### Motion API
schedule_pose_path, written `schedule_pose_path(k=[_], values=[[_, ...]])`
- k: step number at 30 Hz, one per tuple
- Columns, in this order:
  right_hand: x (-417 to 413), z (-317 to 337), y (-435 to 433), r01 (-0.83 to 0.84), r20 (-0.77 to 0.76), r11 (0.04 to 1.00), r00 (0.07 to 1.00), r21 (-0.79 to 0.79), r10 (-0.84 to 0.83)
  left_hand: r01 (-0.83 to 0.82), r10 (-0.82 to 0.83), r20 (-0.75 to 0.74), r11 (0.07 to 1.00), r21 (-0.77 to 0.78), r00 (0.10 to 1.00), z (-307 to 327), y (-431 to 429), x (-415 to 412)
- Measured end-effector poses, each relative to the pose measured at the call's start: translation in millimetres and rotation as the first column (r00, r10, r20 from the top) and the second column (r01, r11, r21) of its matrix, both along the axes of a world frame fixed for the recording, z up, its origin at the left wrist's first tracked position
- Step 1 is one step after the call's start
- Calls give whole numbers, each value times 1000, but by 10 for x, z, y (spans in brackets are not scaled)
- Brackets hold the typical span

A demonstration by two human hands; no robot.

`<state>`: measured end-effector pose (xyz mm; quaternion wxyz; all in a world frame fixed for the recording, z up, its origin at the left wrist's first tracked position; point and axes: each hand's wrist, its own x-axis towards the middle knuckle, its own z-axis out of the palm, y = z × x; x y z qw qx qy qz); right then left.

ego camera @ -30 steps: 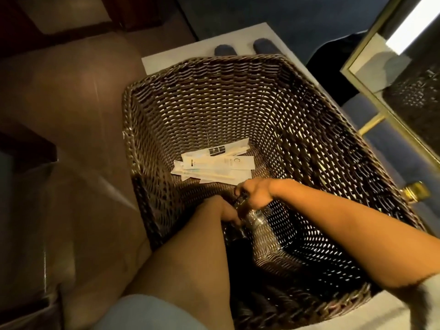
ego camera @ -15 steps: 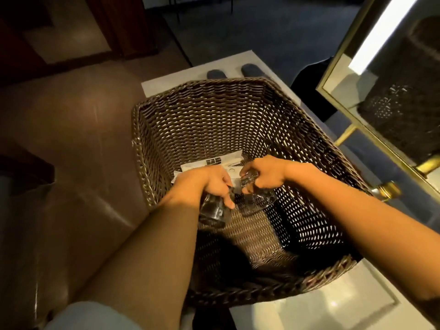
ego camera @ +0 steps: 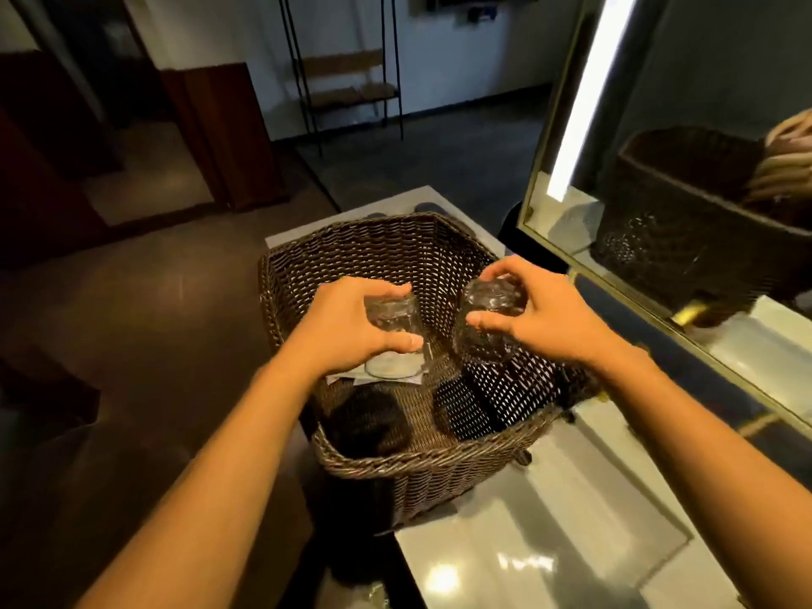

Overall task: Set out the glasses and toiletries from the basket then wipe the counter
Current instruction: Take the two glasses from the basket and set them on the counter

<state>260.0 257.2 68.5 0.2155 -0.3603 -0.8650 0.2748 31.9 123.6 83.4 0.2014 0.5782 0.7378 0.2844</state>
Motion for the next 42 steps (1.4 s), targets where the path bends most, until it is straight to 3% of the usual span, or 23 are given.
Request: schedule_pose_path(k=[7,14,22,31,42], values=[[576,214,-593,243,-291,968,932,58,-217,-27,-35,190,948,316,981,73,-332,371],[1154,337,-1263,418,-251,908,883,37,-397,145,-285,375,922,358,882,88,-410,749],[1606,209,-2252,669,-179,738,719,-85,-672,436,-539,378,839,326,753,-119,-511,1191],[2238,9,-3299,854,-134,500,484,-146,-865,691,-748,264,663,287,609,-342,-830,1992],[3374,-185,-4313,970,-119,225,213,-94,-970,842,-876,252,471,263,412,-364,-1291,3582]])
